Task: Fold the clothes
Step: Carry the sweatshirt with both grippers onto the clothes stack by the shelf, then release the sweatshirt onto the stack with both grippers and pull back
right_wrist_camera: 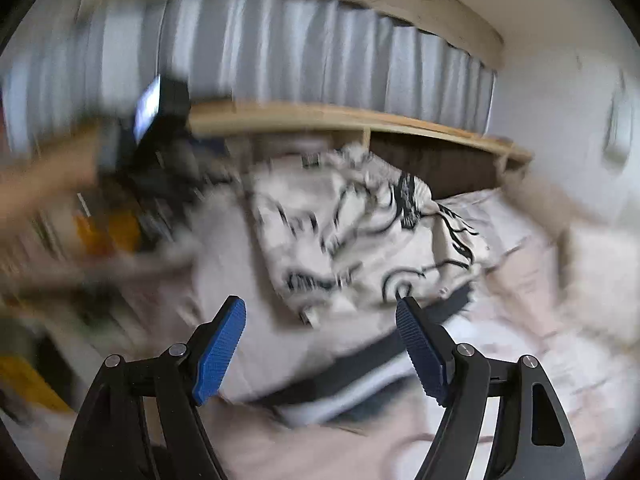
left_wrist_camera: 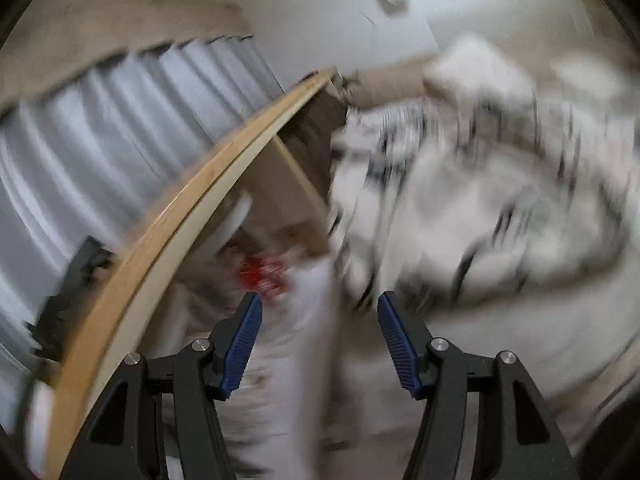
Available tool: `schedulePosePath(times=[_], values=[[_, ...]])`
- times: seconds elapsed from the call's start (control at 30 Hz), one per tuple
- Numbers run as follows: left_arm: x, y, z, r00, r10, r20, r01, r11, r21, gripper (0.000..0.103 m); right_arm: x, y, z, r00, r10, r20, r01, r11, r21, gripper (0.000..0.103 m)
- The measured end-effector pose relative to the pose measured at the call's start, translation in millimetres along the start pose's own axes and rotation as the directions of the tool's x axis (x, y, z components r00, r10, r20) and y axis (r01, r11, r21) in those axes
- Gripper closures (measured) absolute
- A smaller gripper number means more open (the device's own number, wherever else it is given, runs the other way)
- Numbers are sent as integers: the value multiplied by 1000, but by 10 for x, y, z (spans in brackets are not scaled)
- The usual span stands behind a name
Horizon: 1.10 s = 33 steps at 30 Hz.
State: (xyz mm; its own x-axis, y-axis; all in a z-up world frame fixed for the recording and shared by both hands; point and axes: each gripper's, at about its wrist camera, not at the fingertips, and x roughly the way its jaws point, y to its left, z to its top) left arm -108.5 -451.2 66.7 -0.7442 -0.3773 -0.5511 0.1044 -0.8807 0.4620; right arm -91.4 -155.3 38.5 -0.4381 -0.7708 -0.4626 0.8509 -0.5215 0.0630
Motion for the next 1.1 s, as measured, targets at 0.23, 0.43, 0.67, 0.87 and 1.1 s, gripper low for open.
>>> schedulePosePath(times=[0.23, 0.43, 0.67, 0.87, 1.1], values=[[433, -242, 716, 987, -143, -78, 118, 958, -261, 43, 443, -328, 470, 978, 202, 46, -207, 952, 224, 25], [836, -437, 1061, 963, -207, -172, 120, 902, -414, 40, 648, -717, 385, 993, 111, -31, -89, 909, 407, 25], [592, -422, 981, 976, -182, -119, 111, 886, -450, 40, 195, -854, 167, 996, 71, -49, -35, 851, 523, 25], [-203, -801, 837, 986, -165, -36, 142, 926, -349, 19, -387, -831, 159, 999, -42, 31, 21, 867, 497, 15], [-1059, -1362, 486, 989, -121, 85, 141, 945, -293, 0, -816, -716, -5, 981, -178, 77, 122, 874, 471, 11]])
